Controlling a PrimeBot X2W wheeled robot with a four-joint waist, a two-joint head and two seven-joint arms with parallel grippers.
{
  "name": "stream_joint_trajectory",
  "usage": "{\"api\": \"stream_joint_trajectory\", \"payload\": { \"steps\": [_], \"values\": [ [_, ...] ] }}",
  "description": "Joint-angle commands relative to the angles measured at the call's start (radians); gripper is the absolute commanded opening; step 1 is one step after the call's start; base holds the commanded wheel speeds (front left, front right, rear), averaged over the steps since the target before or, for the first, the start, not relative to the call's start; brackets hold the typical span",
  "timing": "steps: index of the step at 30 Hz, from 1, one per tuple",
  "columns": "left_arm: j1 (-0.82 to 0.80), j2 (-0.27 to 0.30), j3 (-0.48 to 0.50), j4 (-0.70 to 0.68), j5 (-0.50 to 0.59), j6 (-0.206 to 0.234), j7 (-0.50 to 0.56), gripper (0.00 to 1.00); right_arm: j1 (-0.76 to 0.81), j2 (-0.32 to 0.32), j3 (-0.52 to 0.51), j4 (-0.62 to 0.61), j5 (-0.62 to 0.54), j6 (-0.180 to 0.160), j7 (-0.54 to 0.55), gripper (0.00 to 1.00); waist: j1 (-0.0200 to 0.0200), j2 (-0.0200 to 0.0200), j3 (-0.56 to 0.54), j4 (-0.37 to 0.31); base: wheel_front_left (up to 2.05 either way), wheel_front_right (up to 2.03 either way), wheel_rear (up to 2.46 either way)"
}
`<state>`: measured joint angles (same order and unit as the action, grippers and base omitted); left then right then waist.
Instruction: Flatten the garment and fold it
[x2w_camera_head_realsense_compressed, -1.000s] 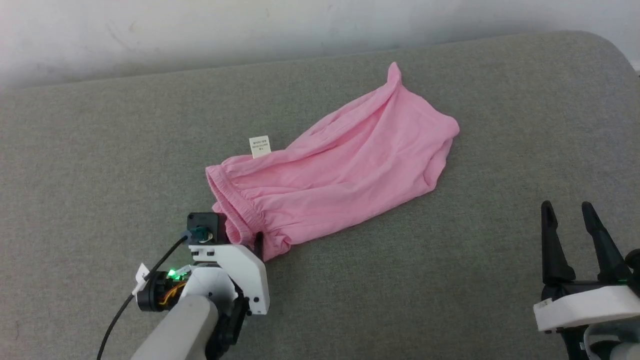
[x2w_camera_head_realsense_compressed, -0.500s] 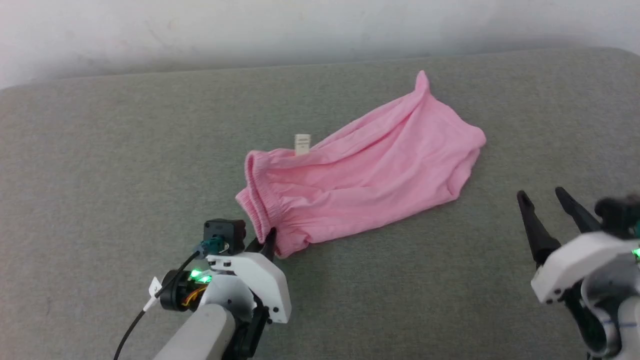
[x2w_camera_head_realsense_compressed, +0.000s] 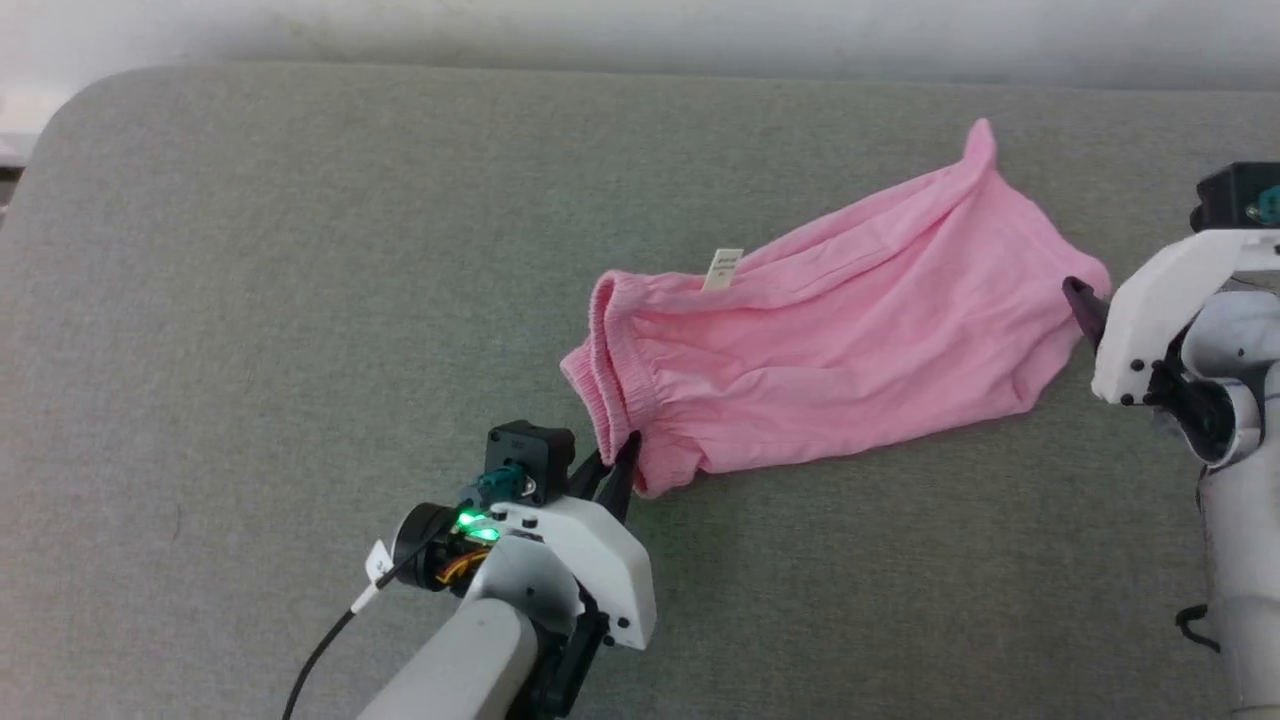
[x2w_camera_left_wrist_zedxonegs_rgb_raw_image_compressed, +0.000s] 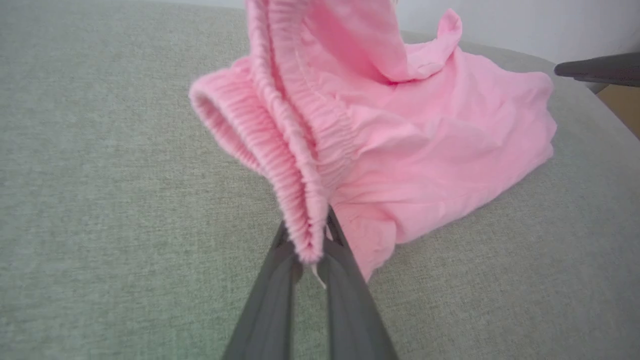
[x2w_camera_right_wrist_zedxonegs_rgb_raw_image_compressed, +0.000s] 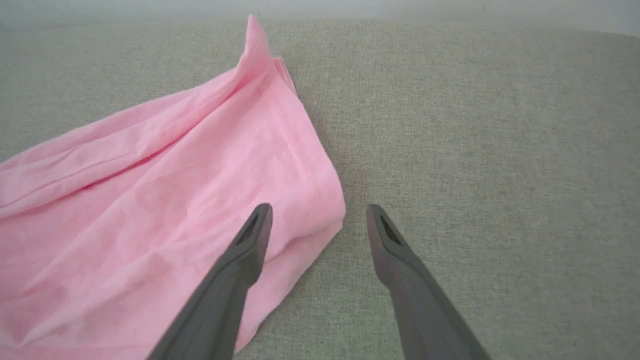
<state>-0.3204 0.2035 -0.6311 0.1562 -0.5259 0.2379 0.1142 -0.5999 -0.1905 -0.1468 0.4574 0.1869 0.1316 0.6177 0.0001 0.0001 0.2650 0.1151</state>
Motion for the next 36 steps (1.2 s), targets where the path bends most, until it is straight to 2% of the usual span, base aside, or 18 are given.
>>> {"api": "stream_joint_trajectory", "payload": {
  "steps": [1, 6, 10, 11, 12, 13, 19, 25, 30, 36],
  "values": [
    [-0.019, -0.006, -0.005, 0.002, 0.013, -0.007, -0.005, 0.00, -0.019, -0.005, 0.001, 0.032, -0.033, -0.001, 0.007, 1.00, -0.0001, -0.0001, 0.031, 0.032, 0.00, 0.00, 0.00],
    [-0.038, -0.023, -0.020, 0.014, 0.016, -0.015, -0.012, 0.00, -0.062, -0.016, 0.021, 0.152, -0.096, -0.001, 0.003, 1.00, -0.0001, -0.0001, 0.047, 0.049, 0.00, 0.00, 0.00],
    [-0.047, -0.028, -0.024, 0.024, 0.016, -0.018, -0.017, 0.00, -0.068, -0.024, 0.046, 0.236, -0.098, -0.001, 0.009, 1.00, -0.0001, -0.0001, 0.052, 0.055, 0.00, 0.00, 0.00],
    [-0.047, -0.028, -0.025, 0.028, 0.016, -0.019, -0.018, 0.00, -0.068, -0.025, 0.054, 0.252, -0.094, -0.001, 0.010, 0.89, -0.0001, -0.0001, 0.052, 0.054, 0.00, 0.00, 0.00],
    [-0.048, -0.027, -0.026, 0.032, 0.015, -0.019, -0.018, 0.00, -0.067, -0.026, 0.062, 0.266, -0.090, -0.001, 0.009, 0.37, -0.0001, -0.0001, 0.051, 0.054, 0.00, 0.00, 0.00],
    [-0.048, -0.026, -0.026, 0.036, 0.014, -0.019, -0.019, 0.00, -0.067, -0.028, 0.070, 0.277, -0.084, -0.001, 0.006, 0.00, -0.0001, -0.0001, 0.049, 0.052, 0.00, 0.00, 0.00],
    [-0.032, -0.011, -0.014, 0.055, -0.002, -0.019, -0.024, 0.00, -0.069, -0.037, 0.085, 0.310, -0.011, -0.001, -0.060, 0.00, -0.0001, -0.0001, 0.003, 0.033, 0.00, 0.00, 0.00],
    [-0.009, 0.018, 0.006, 0.059, -0.019, -0.015, -0.025, 0.00, -0.025, -0.047, 0.118, 0.275, 0.079, -0.001, -0.117, 0.00, -0.0001, -0.0001, -0.067, 0.009, 0.00, 0.00, 0.00],
    [0.036, 0.052, 0.034, 0.055, -0.044, -0.001, -0.023, 0.00, 0.097, -0.069, 0.189, 0.148, 0.191, -0.001, -0.133, 0.00, -0.0001, -0.0001, -0.131, -0.027, 0.00, 0.00, 0.00],
    [0.109, 0.082, 0.060, 0.045, -0.081, 0.014, -0.017, 0.00, 0.292, -0.070, 0.189, -0.064, 0.288, -0.001, -0.114, 0.00, -0.0001, -0.0001, -0.194, -0.059, 0.00, 0.00, 0.00]
  ]
}}
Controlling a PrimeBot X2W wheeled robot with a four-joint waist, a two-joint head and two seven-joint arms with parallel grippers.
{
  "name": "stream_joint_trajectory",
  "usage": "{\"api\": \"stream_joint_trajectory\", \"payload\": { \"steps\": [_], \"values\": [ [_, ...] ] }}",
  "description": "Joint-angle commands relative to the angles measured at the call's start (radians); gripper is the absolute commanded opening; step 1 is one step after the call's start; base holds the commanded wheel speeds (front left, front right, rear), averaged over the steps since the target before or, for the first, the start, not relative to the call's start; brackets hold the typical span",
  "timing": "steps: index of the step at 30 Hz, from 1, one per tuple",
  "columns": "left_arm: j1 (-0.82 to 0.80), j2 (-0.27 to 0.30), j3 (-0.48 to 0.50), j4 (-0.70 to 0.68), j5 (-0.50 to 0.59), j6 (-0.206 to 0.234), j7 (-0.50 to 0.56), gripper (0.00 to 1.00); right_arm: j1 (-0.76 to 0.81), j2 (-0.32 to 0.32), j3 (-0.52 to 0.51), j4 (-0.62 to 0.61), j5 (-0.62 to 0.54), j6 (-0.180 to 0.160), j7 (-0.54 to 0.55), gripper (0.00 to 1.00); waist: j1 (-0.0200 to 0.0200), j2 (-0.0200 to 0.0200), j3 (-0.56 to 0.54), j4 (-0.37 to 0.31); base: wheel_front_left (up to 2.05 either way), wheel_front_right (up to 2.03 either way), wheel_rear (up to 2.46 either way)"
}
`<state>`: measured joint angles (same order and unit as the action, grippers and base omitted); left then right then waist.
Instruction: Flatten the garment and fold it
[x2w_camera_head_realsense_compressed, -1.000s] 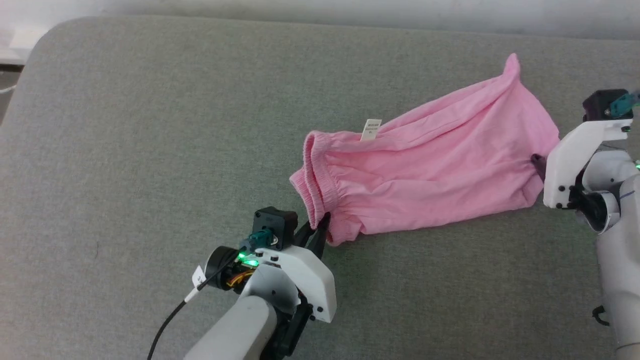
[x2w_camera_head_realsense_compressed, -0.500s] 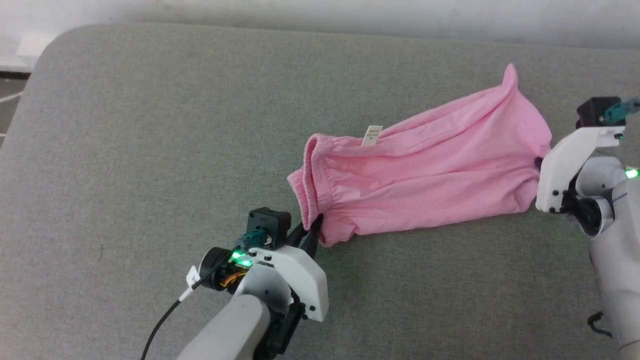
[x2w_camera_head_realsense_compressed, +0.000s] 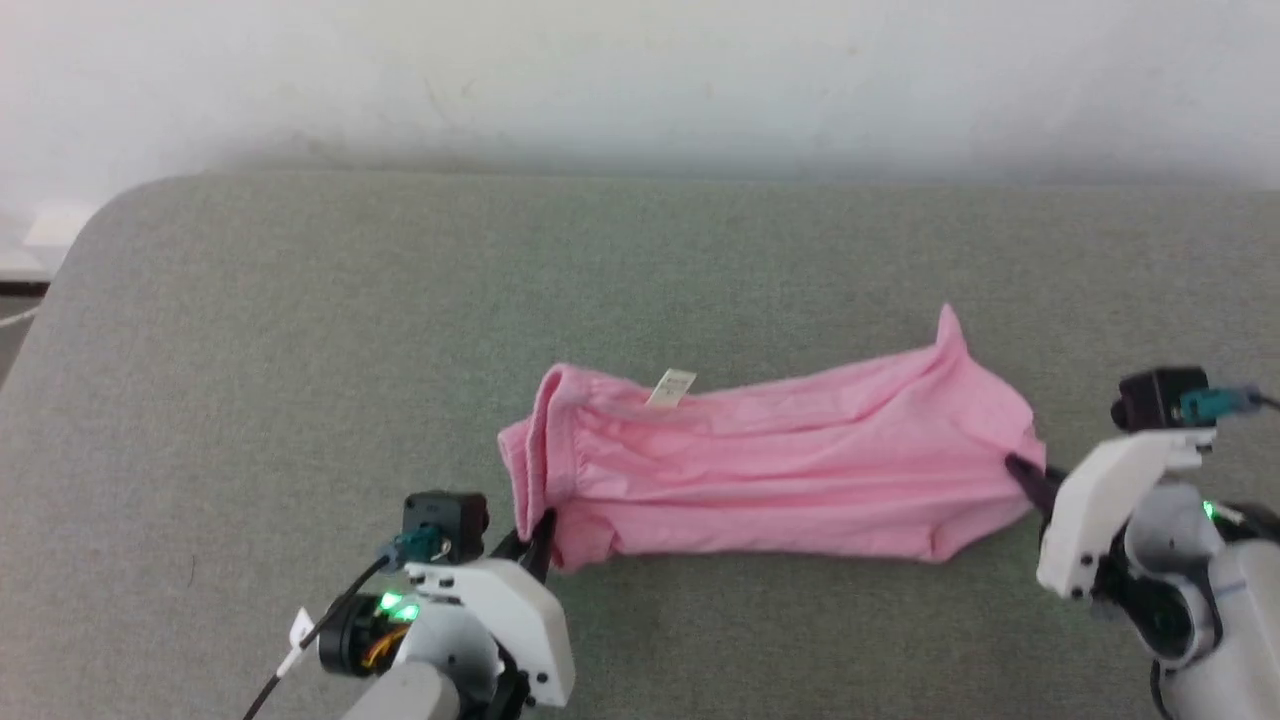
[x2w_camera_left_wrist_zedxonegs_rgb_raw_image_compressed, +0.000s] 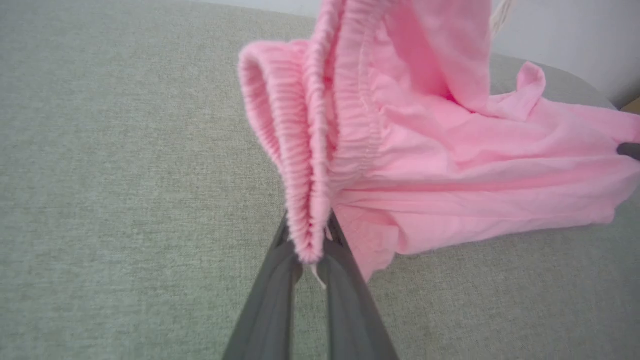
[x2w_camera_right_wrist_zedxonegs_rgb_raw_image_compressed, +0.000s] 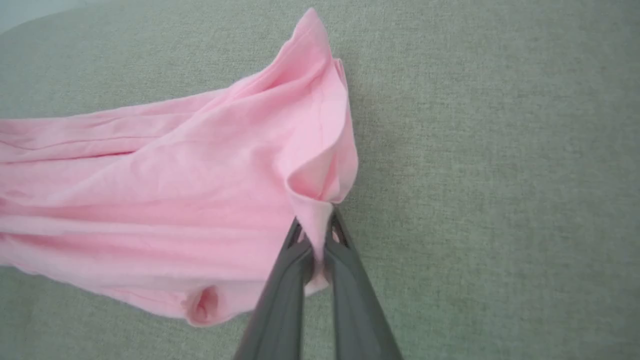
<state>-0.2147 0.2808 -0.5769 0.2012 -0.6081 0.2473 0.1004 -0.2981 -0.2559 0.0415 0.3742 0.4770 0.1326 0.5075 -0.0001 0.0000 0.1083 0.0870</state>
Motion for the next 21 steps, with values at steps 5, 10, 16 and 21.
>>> {"api": "stream_joint_trajectory", "payload": {
  "steps": [5, 10, 16, 21],
  "values": [
    [0.078, 0.031, 0.002, -0.026, -0.048, -0.013, 0.044, 0.00, 0.168, 0.031, -0.051, -0.172, 0.003, -0.002, 0.033, 0.00, 0.0001, 0.0000, -0.081, -0.053, 0.00, 0.00, 0.00],
    [0.142, 0.077, -0.018, -0.082, -0.103, -0.055, 0.133, 0.00, 0.330, 0.086, -0.122, -0.328, -0.043, -0.002, 0.065, 0.00, 0.0001, 0.0000, -0.099, -0.060, 0.00, 0.00, 0.00],
    [0.177, 0.144, -0.032, -0.130, -0.125, -0.071, 0.214, 0.00, 0.453, 0.143, -0.146, -0.406, -0.090, -0.002, 0.080, 0.00, 0.0001, 0.0000, -0.097, -0.064, 0.00, 0.00, 0.00],
    [0.173, 0.140, -0.039, -0.114, -0.134, -0.079, 0.224, 0.00, 0.476, 0.155, -0.128, -0.370, -0.115, -0.002, 0.053, 0.00, 0.0001, 0.0000, -0.085, -0.063, 0.00, 0.00, 0.00]
  ]
}}
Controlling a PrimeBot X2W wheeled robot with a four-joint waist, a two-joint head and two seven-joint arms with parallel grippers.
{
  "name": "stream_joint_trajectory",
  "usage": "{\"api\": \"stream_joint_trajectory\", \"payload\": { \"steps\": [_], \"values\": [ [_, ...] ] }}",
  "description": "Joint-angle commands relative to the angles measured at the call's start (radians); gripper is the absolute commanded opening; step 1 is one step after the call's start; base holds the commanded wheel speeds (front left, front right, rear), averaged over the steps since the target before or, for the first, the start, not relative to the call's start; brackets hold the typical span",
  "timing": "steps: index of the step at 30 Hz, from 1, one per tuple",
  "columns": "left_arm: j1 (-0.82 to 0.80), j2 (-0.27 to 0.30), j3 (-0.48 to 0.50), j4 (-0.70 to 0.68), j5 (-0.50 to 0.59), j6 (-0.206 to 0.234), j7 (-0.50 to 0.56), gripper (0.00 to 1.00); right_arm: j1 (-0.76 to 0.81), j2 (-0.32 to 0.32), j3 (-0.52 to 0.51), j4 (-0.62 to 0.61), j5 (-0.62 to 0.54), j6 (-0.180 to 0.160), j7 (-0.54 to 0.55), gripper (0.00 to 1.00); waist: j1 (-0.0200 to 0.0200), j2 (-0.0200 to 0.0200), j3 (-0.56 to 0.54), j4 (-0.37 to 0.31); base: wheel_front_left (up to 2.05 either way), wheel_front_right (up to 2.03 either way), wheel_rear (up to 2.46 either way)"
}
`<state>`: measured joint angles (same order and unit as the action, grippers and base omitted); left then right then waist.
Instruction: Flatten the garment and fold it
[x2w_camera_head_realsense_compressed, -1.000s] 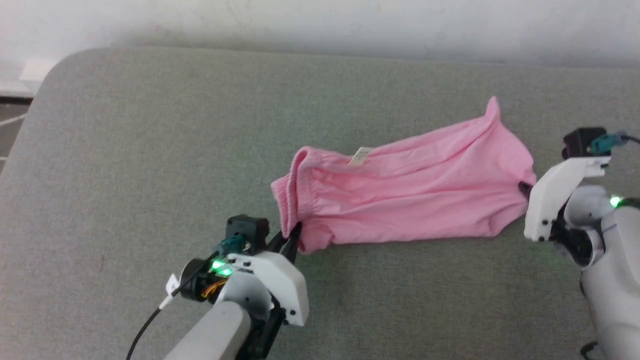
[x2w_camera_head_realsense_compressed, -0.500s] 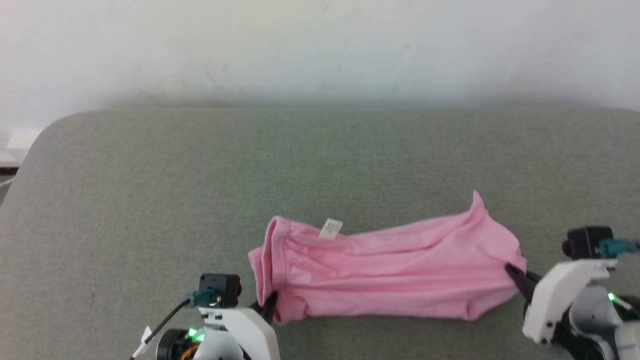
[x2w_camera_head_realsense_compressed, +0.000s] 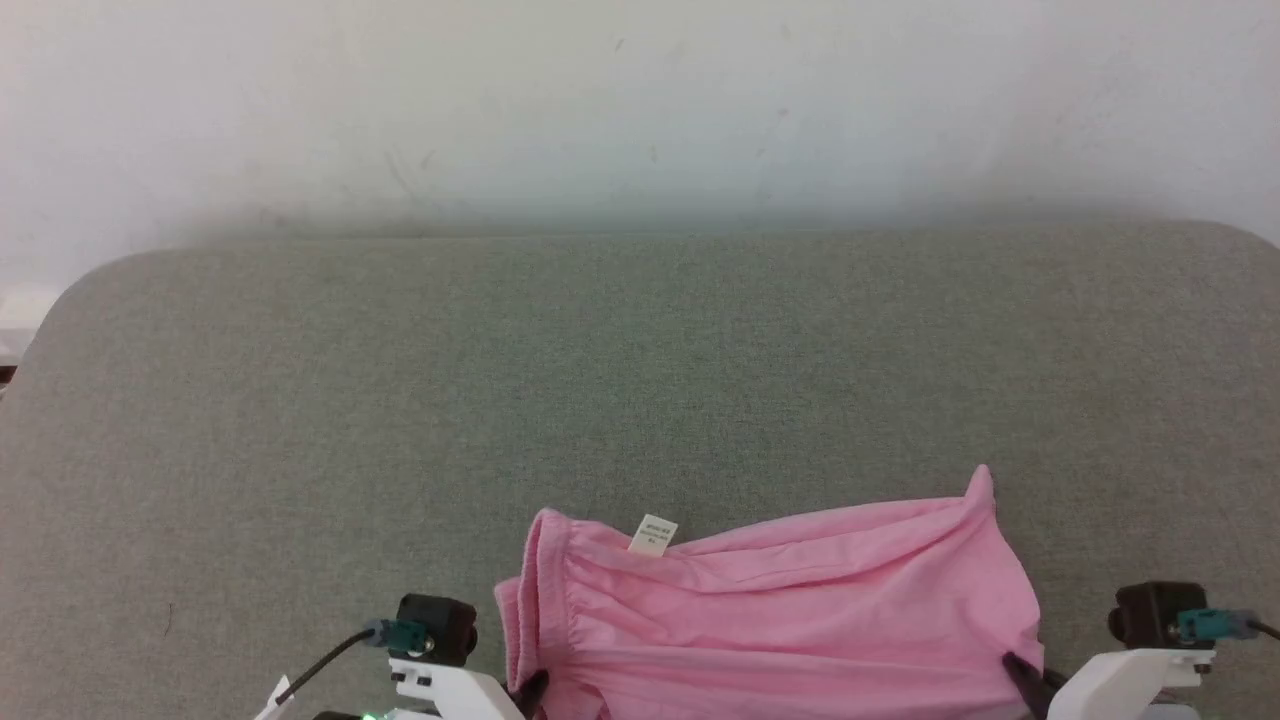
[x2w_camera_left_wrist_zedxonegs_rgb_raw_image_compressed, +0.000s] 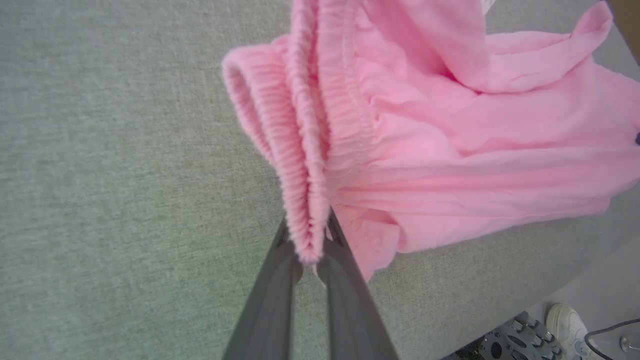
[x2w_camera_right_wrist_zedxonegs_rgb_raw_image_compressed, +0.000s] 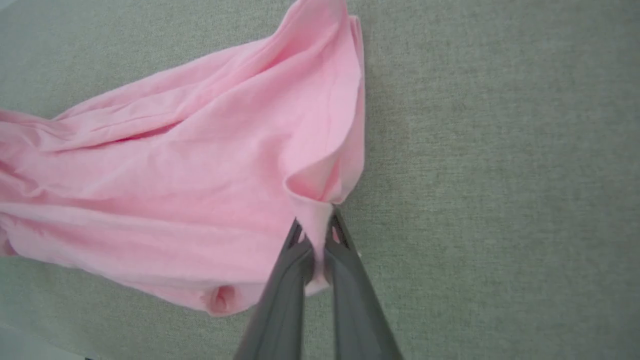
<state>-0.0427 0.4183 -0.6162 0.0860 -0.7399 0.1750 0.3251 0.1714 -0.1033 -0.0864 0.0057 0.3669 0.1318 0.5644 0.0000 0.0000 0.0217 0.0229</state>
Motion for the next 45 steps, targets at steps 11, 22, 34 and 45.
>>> {"api": "stream_joint_trajectory", "payload": {
  "steps": [11, 22, 34, 45],
  "values": [
    [0.009, -0.006, 0.007, 0.037, 0.011, -0.008, -0.075, 1.00, -0.019, -0.058, -0.015, -0.008, -0.003, -0.001, -0.019, 1.00, 0.0000, 0.0000, -0.039, 0.029, 0.00, 0.00, 0.00],
    [0.052, -0.005, 0.142, -0.060, 0.121, 0.023, -0.517, 1.00, -0.013, -0.092, -0.057, -0.070, 0.048, -0.001, 0.057, 1.00, 0.0000, 0.0000, -0.069, 0.074, 0.00, 0.00, 0.00],
    [0.159, -0.141, 0.382, -0.186, 0.453, 0.023, -0.587, 1.00, -0.022, -0.061, -0.113, 0.054, 0.023, -0.001, 0.051, 1.00, 0.0000, 0.0000, -0.030, 0.134, 0.00, 0.00, 0.00],
    [0.181, -0.214, 0.428, -0.181, 0.601, -0.048, -0.587, 1.00, -0.039, -0.028, -0.107, 0.156, 0.055, -0.001, 0.082, 1.00, 0.0000, 0.0000, 0.005, 0.174, 0.00, 0.00, 0.00]
  ]
}}
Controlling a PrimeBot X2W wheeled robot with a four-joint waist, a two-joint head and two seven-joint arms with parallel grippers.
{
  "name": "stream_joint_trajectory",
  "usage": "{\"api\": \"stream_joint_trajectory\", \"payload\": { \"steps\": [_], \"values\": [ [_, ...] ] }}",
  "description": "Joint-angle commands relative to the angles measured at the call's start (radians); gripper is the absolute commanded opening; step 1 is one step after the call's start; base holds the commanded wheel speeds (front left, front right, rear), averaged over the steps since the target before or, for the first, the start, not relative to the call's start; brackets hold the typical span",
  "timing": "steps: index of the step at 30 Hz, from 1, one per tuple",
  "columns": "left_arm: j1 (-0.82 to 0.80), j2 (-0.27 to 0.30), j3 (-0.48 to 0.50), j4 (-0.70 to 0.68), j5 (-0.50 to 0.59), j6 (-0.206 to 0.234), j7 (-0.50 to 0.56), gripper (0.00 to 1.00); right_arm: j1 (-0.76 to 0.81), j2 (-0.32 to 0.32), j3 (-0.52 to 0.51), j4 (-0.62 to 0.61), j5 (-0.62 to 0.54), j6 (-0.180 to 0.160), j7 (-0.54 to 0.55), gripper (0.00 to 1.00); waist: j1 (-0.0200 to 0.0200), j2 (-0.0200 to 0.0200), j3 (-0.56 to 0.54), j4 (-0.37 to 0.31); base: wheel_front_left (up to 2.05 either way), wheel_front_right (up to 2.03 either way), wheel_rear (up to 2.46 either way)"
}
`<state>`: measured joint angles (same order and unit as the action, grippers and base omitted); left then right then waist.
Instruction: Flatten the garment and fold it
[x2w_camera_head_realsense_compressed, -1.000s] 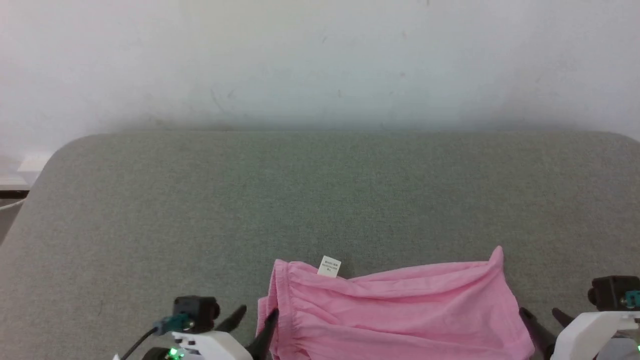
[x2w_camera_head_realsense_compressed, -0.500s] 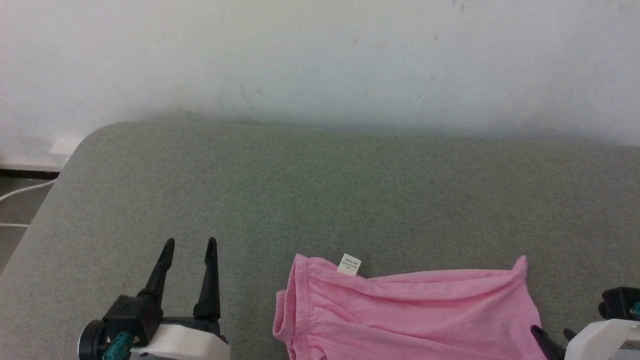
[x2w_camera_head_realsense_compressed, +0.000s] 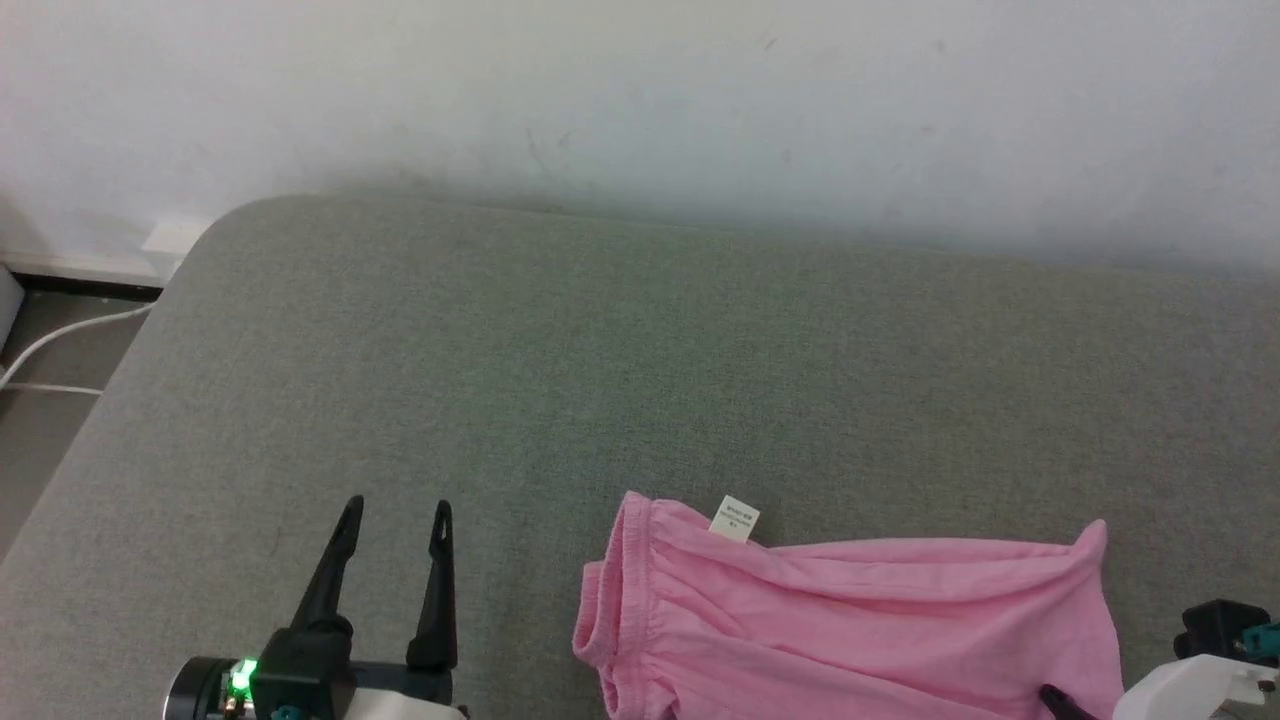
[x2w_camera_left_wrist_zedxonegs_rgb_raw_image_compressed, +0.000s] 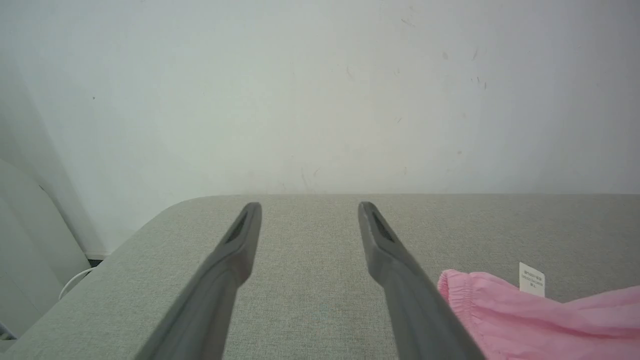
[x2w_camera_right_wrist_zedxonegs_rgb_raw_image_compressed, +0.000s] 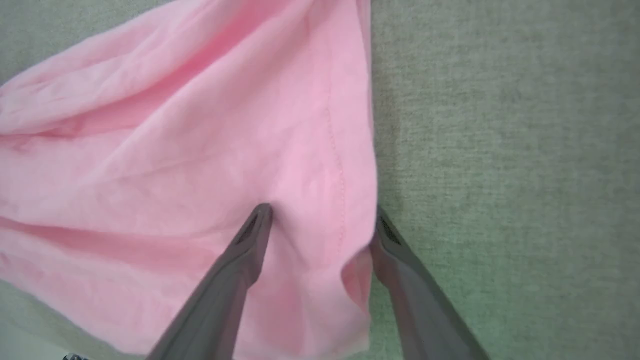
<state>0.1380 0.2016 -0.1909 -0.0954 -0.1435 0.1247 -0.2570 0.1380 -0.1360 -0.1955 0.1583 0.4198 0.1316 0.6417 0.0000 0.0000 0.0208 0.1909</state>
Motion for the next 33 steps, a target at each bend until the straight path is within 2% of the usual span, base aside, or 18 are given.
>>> {"api": "stream_joint_trajectory", "payload": {
  "steps": [1, 7, 8, 9, 10, 13, 17, 28, 33],
  "values": [
    [-0.002, -0.004, 0.007, 0.002, 0.011, -0.005, -0.005, 1.00, -0.008, 0.007, 0.003, 0.016, 0.002, -0.001, 0.003, 1.00, 0.0000, 0.0000, 0.009, 0.009, 0.00, 0.00, 0.00],
    [-0.012, -0.031, 0.037, 0.005, 0.036, -0.036, -0.005, 1.00, -0.020, 0.021, 0.044, 0.082, 0.006, -0.001, 0.006, 1.00, 0.0000, 0.0000, 0.031, 0.024, 0.00, 0.00, 0.00],
    [-0.012, -0.034, 0.042, 0.006, 0.039, -0.041, -0.005, 1.00, -0.020, 0.023, 0.055, 0.091, 0.008, -0.001, 0.007, 0.86, 0.0000, 0.0000, 0.032, 0.025, 0.00, 0.00, 0.00],
    [-0.012, -0.038, 0.047, 0.006, 0.042, -0.045, -0.005, 1.00, -0.020, 0.025, 0.065, 0.098, 0.009, -0.001, 0.005, 0.11, 0.0000, 0.0000, 0.033, 0.025, 0.00, 0.00, 0.00],
    [-0.012, -0.041, 0.051, 0.007, 0.045, -0.048, -0.005, 1.00, -0.021, 0.026, 0.074, 0.104, 0.009, -0.001, 0.000, 0.00, 0.0000, 0.0000, 0.033, 0.025, 0.00, 0.00, 0.00],
    [-0.007, -0.051, 0.064, 0.013, 0.051, -0.058, -0.005, 1.00, -0.027, 0.026, 0.086, 0.107, 0.011, -0.001, -0.031, 0.00, 0.0000, 0.0000, 0.024, 0.022, 0.00, 0.00, 0.00],
    [0.004, -0.062, 0.079, 0.016, 0.057, -0.070, -0.005, 1.00, -0.047, 0.007, 0.043, 0.093, -0.007, -0.001, -0.085, 0.00, 0.0000, 0.0000, 0.009, 0.010, 0.00, 0.00, 0.00],
    [0.011, -0.090, 0.086, 0.026, 0.075, -0.103, -0.005, 1.00, -0.081, -0.058, -0.168, 0.082, -0.065, -0.001, -0.118, 0.00, 0.0000, 0.0000, -0.009, -0.004, 0.00, 0.00, 0.00],
    [0.021, -0.097, 0.094, 0.034, 0.079, -0.113, -0.005, 1.00, -0.069, -0.052, -0.156, 0.041, -0.050, -0.001, -0.111, 0.00, 0.0000, 0.0000, -0.026, -0.005, 0.00, 0.00, 0.00]
  ]
}}
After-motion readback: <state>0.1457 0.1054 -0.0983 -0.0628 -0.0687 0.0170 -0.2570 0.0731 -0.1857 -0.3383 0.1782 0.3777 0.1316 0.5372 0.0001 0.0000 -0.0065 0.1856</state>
